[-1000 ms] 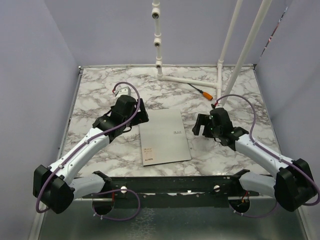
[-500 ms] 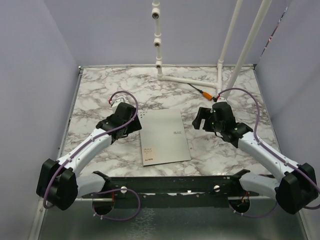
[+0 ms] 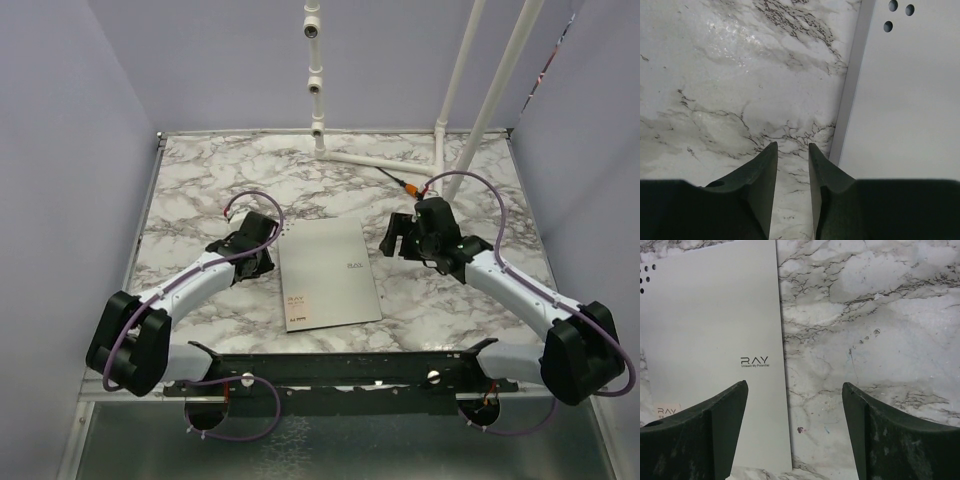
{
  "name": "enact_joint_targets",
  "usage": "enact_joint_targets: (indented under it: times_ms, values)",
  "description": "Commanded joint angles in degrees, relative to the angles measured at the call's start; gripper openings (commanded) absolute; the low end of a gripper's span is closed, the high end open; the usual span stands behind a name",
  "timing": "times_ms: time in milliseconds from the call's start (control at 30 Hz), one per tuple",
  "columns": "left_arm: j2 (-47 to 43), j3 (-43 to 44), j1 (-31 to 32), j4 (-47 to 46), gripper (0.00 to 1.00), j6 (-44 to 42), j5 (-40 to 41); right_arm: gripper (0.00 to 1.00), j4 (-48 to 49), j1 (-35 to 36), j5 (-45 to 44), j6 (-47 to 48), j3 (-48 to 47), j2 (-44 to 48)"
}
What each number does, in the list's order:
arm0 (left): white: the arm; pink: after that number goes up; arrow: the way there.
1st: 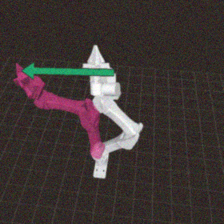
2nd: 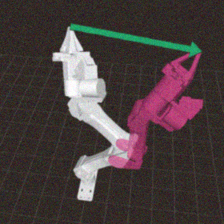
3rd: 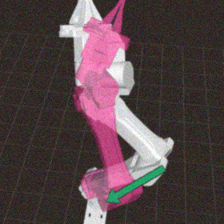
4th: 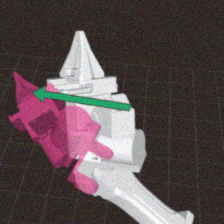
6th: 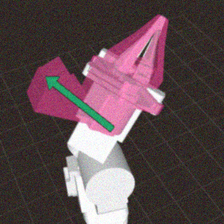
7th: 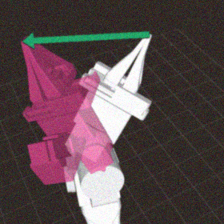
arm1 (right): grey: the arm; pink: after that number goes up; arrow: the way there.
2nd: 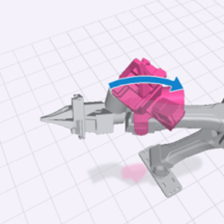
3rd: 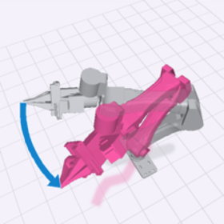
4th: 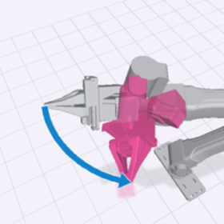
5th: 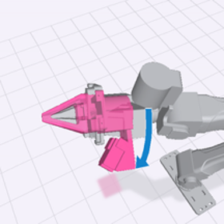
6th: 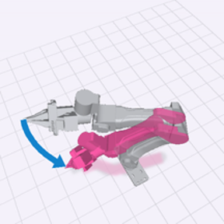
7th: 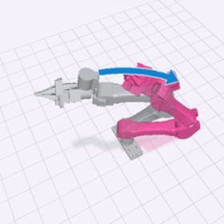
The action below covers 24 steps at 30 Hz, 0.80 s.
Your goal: Put the files into the folder
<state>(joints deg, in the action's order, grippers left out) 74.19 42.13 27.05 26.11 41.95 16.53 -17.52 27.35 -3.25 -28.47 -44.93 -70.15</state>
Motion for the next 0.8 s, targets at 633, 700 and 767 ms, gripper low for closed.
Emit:
enact_joint_targets:
  times_ms: [633, 700, 767]
  values:
    - [13.7, -0.1, -0.1, -9.4, 0.0, -0.8, -6.1, 0.11, 7.6, 0.1, 1.6, -1.3, 1.1, -15.8]
    - [14.4, 0.0, 0.0, -9.8, 0.0, -1.0, -6.5, 0.01, 7.8, 0.1, 1.6, -1.3, 1.2, -16.5]
    - [15.2, 0.1, 0.3, -9.9, 0.0, -1.2, -7.0, 0.01, 8.2, 0.1, 1.4, -1.2, 1.5, -17.2]
